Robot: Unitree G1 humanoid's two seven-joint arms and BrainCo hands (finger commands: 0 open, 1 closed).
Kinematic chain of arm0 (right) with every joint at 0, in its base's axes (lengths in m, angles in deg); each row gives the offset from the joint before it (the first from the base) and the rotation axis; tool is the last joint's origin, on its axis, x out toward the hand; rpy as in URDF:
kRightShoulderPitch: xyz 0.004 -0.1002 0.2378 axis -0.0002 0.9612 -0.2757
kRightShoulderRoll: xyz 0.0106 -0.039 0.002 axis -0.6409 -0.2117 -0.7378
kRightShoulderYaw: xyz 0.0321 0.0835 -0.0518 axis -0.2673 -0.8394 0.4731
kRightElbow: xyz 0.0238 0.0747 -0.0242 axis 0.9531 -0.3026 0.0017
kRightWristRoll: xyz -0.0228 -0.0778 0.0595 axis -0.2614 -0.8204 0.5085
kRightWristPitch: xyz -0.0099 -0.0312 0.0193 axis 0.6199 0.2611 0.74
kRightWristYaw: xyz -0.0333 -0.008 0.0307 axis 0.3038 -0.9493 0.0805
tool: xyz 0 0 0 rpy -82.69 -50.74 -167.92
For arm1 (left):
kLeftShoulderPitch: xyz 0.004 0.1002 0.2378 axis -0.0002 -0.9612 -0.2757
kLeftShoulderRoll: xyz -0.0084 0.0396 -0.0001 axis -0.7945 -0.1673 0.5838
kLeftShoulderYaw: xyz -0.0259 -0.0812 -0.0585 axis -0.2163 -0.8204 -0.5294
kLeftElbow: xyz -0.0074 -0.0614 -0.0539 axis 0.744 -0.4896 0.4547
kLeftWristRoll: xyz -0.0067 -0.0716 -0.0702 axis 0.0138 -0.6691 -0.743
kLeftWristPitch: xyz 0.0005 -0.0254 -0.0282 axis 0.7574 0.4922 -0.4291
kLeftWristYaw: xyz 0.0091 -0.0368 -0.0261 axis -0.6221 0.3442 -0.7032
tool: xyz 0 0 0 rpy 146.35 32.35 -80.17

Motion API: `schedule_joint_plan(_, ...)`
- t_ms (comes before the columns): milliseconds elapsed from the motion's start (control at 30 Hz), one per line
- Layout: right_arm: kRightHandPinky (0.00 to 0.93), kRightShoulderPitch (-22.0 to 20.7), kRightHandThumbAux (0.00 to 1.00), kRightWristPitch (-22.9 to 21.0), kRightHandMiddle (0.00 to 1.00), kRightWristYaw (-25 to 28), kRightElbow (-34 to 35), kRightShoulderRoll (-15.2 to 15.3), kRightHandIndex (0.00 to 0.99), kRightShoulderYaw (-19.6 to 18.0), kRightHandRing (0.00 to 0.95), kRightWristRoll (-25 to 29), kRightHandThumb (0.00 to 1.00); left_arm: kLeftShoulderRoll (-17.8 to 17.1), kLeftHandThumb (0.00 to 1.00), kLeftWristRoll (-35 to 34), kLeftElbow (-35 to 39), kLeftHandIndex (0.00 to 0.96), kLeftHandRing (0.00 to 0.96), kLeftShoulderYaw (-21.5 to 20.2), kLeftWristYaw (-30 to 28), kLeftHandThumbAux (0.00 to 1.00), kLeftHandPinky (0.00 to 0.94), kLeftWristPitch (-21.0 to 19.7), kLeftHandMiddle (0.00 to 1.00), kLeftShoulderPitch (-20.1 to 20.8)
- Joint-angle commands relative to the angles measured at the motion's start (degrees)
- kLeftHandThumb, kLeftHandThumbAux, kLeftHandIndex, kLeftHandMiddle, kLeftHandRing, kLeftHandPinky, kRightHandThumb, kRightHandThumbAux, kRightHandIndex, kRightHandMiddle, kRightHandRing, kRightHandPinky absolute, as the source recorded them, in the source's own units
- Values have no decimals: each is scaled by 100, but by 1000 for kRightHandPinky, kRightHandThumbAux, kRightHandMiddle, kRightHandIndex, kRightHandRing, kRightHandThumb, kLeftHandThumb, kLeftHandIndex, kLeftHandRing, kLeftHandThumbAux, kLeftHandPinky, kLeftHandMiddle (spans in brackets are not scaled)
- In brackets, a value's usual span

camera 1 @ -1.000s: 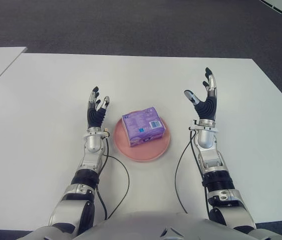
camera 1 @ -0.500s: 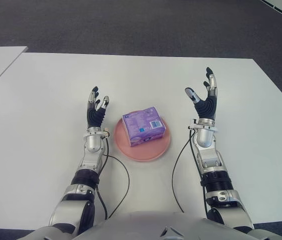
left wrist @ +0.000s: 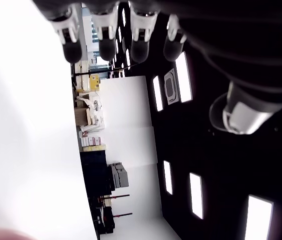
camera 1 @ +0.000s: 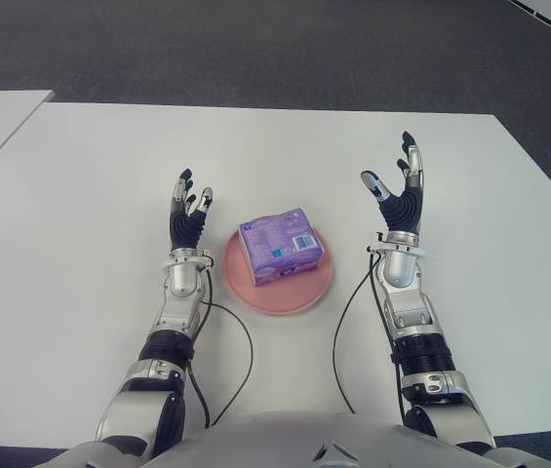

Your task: Put the tissue paper into the plate.

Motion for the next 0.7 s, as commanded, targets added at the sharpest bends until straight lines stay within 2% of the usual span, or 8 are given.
schedule_joint_plan(33,0,108,373,-117,0,20,11,-36,0,18,0,-71,12,-16,0,8,14,0,0,25,-59,473,0,-45,0,-100)
schedule_joint_plan(500,0,120,373,-121,0,22,28,-67,0,12,0,-104,12,-20,0,19,62,0,0,29,-55,471,0,-69,0,-105)
schedule_joint_plan(567,0,73,390,-878,0,728,-1297,-293,0,-118,0,575,36,-17,0,24,86,0,0,31,-48,471,0,-90,0,-112)
schedule_joint_plan(600,0,69,400,-1021,0,943,-1755,-338,0,-163,0,782,51,-15,0,23,97,0,0,33,-51,471,0,-96,0,-118)
schedule_joint_plan(700,0,19,411,-929,0,1159,-2367,-299,0,-240,0,951,73,-11,0,20,125,0,0,35,-57,473,0,-108,0,-130)
